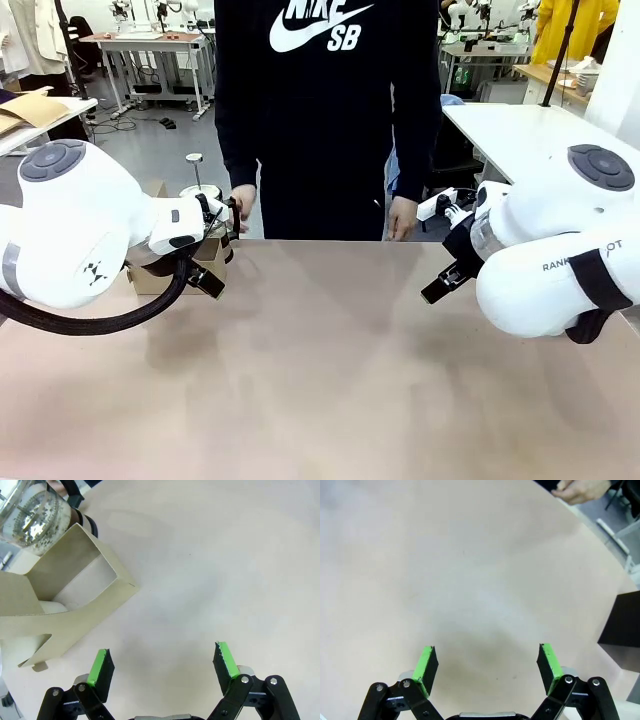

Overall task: Pour a drink into a cup and package it in a carrier.
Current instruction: Pick up the 600 ml Paper Cup and place it in the middle top area of the table.

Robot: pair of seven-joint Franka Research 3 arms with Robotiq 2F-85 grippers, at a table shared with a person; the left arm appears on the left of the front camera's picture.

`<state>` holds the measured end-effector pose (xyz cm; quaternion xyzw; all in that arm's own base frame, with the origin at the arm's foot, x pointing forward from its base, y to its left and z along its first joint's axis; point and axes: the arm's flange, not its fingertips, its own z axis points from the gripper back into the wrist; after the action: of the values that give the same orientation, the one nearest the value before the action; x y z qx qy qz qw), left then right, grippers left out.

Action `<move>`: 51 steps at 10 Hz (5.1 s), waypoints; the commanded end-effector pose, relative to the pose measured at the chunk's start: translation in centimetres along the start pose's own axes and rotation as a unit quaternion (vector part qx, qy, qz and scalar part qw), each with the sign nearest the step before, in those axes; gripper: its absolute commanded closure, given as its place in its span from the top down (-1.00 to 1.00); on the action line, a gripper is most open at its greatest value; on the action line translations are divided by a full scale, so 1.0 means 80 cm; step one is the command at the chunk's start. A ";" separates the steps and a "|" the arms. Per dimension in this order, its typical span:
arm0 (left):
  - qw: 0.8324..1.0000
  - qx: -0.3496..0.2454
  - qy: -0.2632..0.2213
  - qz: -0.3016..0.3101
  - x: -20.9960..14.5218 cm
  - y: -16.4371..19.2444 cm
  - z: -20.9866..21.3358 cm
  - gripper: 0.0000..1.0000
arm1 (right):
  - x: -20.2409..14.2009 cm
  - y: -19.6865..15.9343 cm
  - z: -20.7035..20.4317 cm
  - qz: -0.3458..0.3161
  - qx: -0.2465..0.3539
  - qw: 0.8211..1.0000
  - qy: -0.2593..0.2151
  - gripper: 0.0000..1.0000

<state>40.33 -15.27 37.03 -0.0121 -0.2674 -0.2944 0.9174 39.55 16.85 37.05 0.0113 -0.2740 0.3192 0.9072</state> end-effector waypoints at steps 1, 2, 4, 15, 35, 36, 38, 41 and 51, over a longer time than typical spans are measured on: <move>1.000 0.000 0.000 0.000 0.000 0.001 0.000 1.00 | 0.000 0.000 0.000 0.000 0.000 1.000 0.000 1.00; 1.000 0.000 0.000 0.000 0.000 0.001 0.000 1.00 | 0.000 0.000 0.000 0.000 0.000 1.000 0.000 1.00; 1.000 0.000 0.000 0.000 0.000 0.001 0.000 1.00 | 0.000 0.000 0.000 0.000 0.000 1.000 0.000 1.00; 1.000 0.000 0.000 0.000 0.000 0.001 0.000 1.00 | -0.043 -0.339 0.207 0.032 0.259 0.941 -0.215 1.00; 1.000 0.000 0.000 0.000 0.000 0.001 0.000 1.00 | -0.321 -0.443 -0.020 0.099 0.305 0.837 -0.444 1.00; 1.000 0.000 0.000 0.000 0.000 0.001 0.000 1.00 | -0.324 -0.440 -0.032 0.092 0.304 0.838 -0.444 1.00; 1.000 0.000 0.000 0.000 0.000 0.001 0.000 1.00 | -0.326 -0.437 -0.028 0.087 0.320 0.838 -0.433 1.00; 1.000 0.000 0.000 0.000 0.000 0.001 0.000 1.00 | -0.328 -0.435 -0.033 0.082 0.326 0.837 -0.432 1.00; 1.000 0.000 0.000 0.000 0.000 0.001 0.000 1.00 | -0.306 -0.372 -0.065 0.064 0.364 0.794 -0.482 1.00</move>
<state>40.33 -15.32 37.03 -0.0111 -0.2674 -0.2950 0.9173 43.70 -20.92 24.73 0.4880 -0.5189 0.4074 0.5715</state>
